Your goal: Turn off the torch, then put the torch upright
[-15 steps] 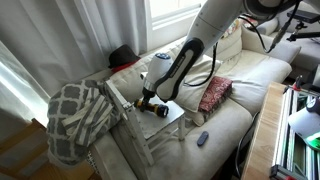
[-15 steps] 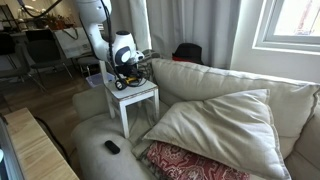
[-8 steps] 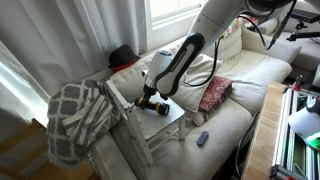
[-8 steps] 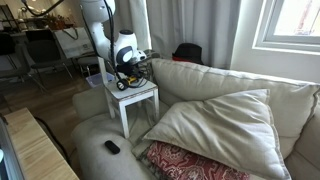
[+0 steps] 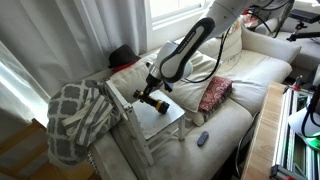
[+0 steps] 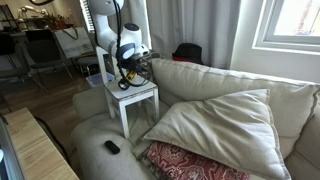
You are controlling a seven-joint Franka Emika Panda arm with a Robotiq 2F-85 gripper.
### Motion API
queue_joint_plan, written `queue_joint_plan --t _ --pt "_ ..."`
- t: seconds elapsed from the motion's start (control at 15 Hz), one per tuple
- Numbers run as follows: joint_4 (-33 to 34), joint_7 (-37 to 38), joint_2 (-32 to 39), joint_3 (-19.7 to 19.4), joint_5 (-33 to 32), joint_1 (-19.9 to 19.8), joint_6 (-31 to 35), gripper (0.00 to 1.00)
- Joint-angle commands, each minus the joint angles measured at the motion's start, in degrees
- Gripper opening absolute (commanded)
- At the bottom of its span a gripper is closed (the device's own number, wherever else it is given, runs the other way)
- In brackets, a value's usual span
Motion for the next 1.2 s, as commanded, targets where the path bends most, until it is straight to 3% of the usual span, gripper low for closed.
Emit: queue_joint_plan --t 0.0,0.6,1.13 --pt "-5.88 -4.64 0.41 7.04 -4.32 -8.19 3.24 0.25" --pt "-13.58 -6.91 2.67 13.07 -13.64 -17.53 9.94 0.25" --pt "-16.25 -5.66 7.06 15.14 -24.78 -22.35 16.49 0.25"
